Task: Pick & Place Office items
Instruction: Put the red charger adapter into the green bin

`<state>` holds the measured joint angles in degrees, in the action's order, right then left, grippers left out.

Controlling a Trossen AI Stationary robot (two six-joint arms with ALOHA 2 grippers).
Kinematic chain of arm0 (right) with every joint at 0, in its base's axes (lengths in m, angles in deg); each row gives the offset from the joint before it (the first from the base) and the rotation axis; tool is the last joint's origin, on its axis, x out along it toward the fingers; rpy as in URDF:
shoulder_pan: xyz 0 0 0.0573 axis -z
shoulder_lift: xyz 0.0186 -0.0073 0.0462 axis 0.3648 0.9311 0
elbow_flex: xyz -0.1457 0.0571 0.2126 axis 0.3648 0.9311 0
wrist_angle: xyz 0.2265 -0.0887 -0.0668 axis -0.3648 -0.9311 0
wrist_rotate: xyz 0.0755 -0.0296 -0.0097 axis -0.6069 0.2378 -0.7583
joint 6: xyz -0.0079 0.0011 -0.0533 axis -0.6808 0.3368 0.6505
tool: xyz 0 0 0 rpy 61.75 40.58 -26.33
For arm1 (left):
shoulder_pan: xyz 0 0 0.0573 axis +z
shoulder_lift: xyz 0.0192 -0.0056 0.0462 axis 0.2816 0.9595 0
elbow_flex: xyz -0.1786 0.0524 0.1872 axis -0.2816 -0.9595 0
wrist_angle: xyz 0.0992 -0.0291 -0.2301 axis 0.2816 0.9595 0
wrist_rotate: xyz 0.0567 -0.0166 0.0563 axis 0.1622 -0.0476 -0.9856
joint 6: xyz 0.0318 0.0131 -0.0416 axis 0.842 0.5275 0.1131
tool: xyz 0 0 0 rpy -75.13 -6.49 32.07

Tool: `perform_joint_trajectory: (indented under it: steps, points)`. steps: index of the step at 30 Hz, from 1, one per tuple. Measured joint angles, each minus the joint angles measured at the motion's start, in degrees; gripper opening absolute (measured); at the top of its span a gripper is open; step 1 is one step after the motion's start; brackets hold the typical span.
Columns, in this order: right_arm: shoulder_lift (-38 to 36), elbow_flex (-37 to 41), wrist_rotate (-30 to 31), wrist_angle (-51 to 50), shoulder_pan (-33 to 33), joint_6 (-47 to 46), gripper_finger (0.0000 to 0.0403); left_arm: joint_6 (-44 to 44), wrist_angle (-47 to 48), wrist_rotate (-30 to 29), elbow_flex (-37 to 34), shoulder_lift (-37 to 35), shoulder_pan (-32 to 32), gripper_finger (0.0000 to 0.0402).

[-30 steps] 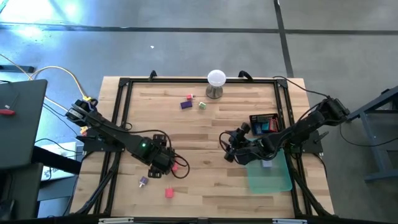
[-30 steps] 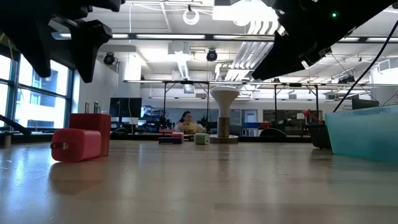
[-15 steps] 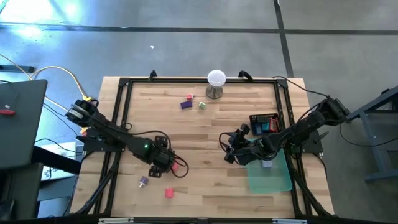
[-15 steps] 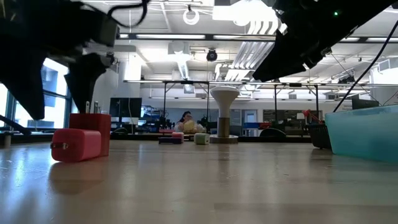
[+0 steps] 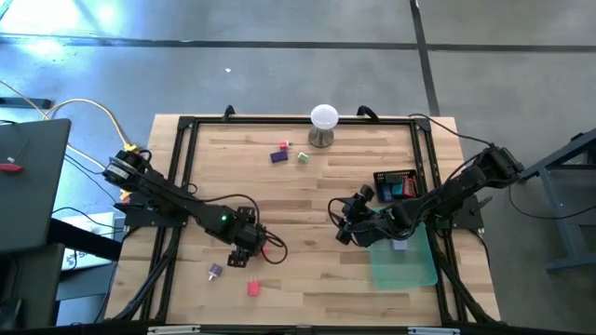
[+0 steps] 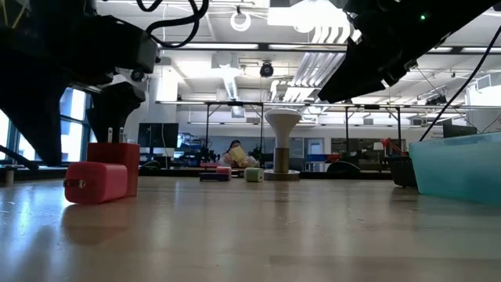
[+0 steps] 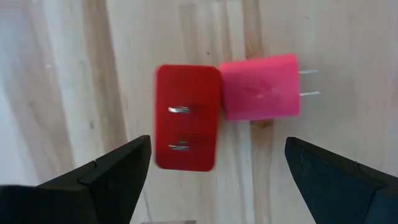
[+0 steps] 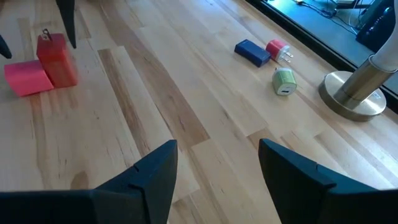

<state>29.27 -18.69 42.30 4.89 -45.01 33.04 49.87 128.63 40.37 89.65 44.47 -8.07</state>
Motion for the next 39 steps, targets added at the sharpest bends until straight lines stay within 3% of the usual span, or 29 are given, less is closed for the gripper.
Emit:
perform_joint_trajectory:
  steps: [16, 28, 39]
  points:
    - [0.0, -0.02, -0.28, 0.0, 0.0, -1.48, 0.0213, 5.07, -0.2, -4.3, -0.07, 0.27, 1.53, 0.0349]
    - [0.0, -0.01, -1.64, 0.0, -0.02, -1.46, 0.0213, 6.63, -2.71, -3.43, -1.27, 0.27, 2.56, 0.0274]
    - [0.0, 0.0, -1.65, 0.0, 0.0, -1.46, 0.0213, 7.21, -4.23, -3.32, -2.01, 0.27, 2.54, 0.0176]
